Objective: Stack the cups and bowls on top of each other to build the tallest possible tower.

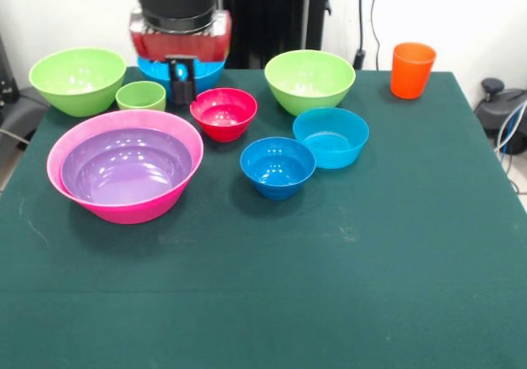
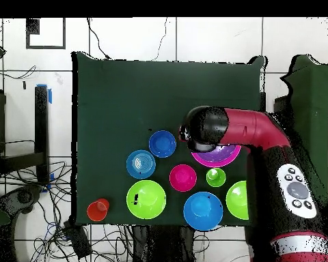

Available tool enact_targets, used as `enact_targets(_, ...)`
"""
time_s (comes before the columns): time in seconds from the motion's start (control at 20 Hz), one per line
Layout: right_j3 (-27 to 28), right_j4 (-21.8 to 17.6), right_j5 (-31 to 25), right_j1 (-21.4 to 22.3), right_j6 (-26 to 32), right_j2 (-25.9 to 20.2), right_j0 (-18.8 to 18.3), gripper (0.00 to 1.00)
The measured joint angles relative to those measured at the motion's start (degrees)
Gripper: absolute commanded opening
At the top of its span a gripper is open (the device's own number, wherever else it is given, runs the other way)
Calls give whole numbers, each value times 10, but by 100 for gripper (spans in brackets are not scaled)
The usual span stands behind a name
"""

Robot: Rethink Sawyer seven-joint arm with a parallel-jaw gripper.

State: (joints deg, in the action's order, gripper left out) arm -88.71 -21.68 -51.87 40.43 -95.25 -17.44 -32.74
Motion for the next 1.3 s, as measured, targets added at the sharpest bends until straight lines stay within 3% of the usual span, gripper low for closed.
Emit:
enact_targets(0.75,-42,65,0,23,-107,39,142,0)
enact_targets(1.3,-80,83,0,24,-116,49,153,0)
